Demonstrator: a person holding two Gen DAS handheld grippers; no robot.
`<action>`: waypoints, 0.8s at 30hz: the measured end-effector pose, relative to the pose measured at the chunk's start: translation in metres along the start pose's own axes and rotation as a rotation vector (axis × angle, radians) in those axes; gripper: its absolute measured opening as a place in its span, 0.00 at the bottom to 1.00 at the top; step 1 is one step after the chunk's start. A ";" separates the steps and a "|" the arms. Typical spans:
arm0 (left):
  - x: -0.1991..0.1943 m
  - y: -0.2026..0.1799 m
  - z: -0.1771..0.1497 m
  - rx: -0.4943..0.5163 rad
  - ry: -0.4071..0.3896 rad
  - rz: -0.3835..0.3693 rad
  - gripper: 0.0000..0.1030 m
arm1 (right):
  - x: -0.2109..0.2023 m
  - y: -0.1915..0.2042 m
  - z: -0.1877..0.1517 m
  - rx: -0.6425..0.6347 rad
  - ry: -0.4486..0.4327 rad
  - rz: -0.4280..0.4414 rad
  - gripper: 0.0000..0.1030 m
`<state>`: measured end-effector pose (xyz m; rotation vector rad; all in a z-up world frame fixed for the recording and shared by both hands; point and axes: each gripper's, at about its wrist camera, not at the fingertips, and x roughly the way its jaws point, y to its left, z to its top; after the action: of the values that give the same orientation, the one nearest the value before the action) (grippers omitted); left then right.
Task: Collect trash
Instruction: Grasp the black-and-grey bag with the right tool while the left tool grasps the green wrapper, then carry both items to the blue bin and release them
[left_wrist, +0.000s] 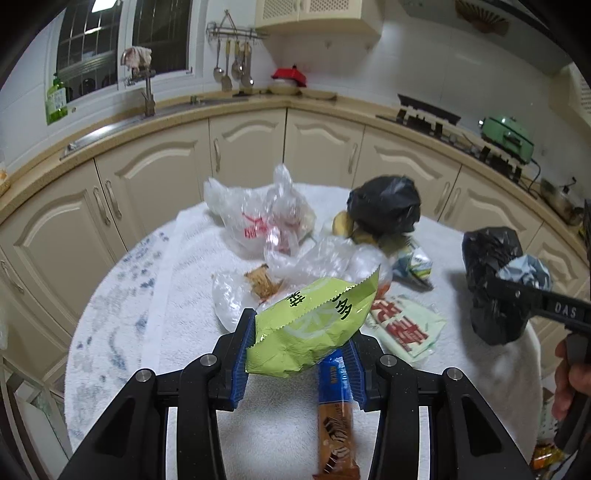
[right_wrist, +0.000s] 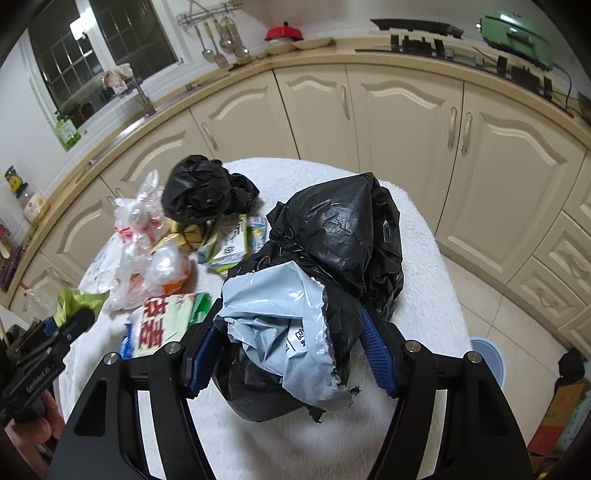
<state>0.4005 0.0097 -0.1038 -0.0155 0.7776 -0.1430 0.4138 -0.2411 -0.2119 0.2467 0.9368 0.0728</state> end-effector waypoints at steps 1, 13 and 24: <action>-0.004 -0.001 0.000 -0.001 -0.008 0.000 0.39 | -0.006 0.001 -0.002 -0.001 -0.009 0.005 0.67; -0.064 -0.045 0.014 0.024 -0.134 -0.062 0.39 | -0.083 -0.007 -0.003 0.004 -0.143 0.069 0.67; -0.072 -0.139 0.034 0.127 -0.201 -0.236 0.39 | -0.176 -0.059 -0.012 0.062 -0.316 0.034 0.67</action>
<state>0.3572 -0.1193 -0.0199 -0.0015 0.5629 -0.4086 0.2969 -0.3257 -0.0942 0.3214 0.6212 0.0347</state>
